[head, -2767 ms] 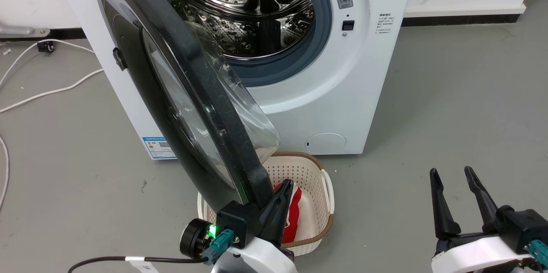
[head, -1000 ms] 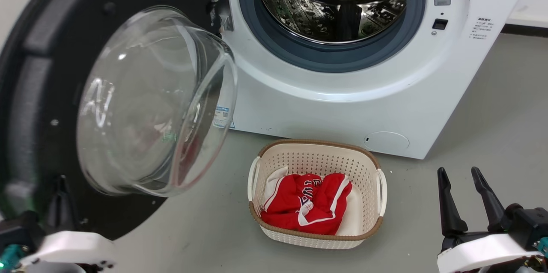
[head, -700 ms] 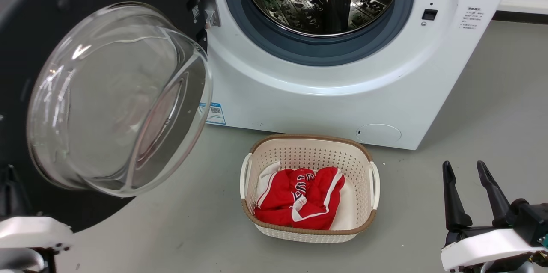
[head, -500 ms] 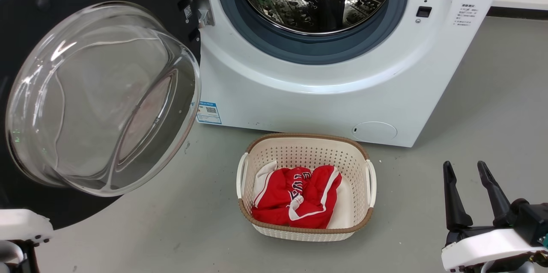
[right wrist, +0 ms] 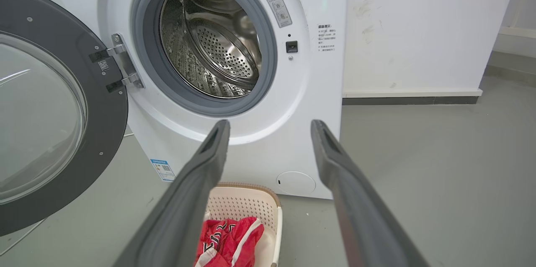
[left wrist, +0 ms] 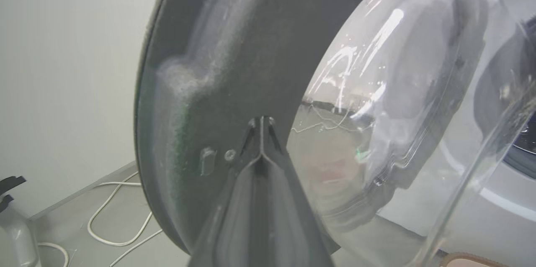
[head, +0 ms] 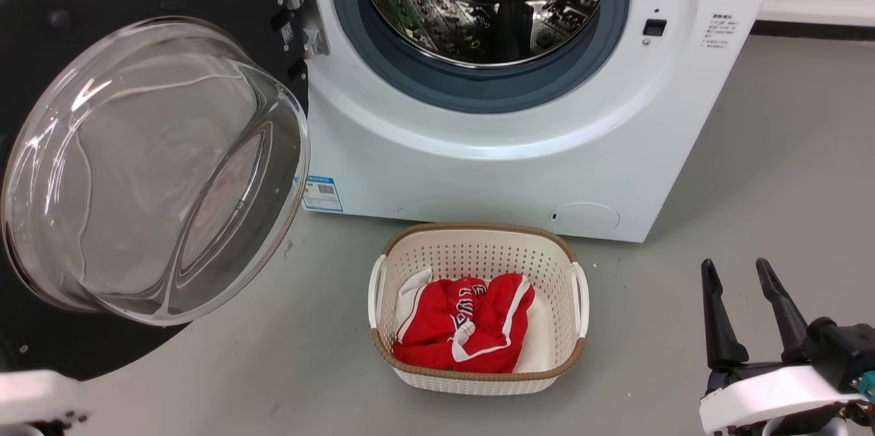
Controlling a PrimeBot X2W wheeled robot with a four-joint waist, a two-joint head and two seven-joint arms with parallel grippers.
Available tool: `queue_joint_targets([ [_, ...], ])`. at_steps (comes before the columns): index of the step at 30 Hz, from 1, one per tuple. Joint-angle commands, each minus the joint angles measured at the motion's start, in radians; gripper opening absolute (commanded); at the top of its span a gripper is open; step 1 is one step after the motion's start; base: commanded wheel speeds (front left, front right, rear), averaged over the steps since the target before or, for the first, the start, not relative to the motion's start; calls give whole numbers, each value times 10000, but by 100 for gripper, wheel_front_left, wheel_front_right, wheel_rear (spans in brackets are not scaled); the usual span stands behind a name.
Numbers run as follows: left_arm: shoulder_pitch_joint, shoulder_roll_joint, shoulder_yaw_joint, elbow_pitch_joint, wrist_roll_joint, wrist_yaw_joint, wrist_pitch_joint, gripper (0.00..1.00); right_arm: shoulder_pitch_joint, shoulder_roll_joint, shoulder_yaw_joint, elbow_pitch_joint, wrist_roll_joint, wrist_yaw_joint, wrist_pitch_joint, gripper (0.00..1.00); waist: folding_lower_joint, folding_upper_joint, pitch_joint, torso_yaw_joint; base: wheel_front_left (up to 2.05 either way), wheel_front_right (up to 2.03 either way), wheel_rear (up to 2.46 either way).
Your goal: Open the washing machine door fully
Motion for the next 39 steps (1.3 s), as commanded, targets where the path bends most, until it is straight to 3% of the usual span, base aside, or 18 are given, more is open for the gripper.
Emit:
queue_joint_targets([
  [1,434,-294,48,-494,218,56,-51,0,21,14,29,36,34,-3,-41,100,0,0,-109,-11,0,0,0],
  [6,1155,-893,0,-1512,619,4,-47,0,101,14,36,47,-5,-3,-7,100,0,0,-246,27,0,0,0],
  [7,1497,-1298,-210,-1898,837,-28,-48,35,141,14,57,39,-61,-3,11,100,0,0,-324,49,0,0,0],
  [8,1637,-1436,-315,-2097,1007,-10,-47,49,156,13,64,23,-65,-3,27,100,0,0,-345,58,0,0,0],
  [9,1727,-1563,-395,-2287,1141,19,-49,87,171,14,68,12,-84,-3,30,100,0,0,-369,66,0,0,0],
  [10,1789,-1677,-482,-2496,1273,20,-49,100,192,14,76,8,-98,-3,41,100,0,0,-401,71,0,0,0],
  [17,1870,-2211,-1361,-2969,2016,-279,-48,100,221,14,141,-22,-169,-3,113,100,0,0,-522,31,0,0,0],
  [26,615,-2302,-2464,-2224,2317,-961,-51,100,52,11,233,-161,-585,-4,206,100,0,0,-590,-600,0,0,0],
  [33,85,-2605,-2913,-2015,2577,-1164,-50,100,-49,13,200,-359,-905,-4,259,100,0,0,-582,-1297,0,0,0],
  [39,425,-2870,-2926,-2155,2745,-1070,-50,100,0,13,366,-370,-1035,-3,350,100,0,0,-601,-1663,0,0,0],
])
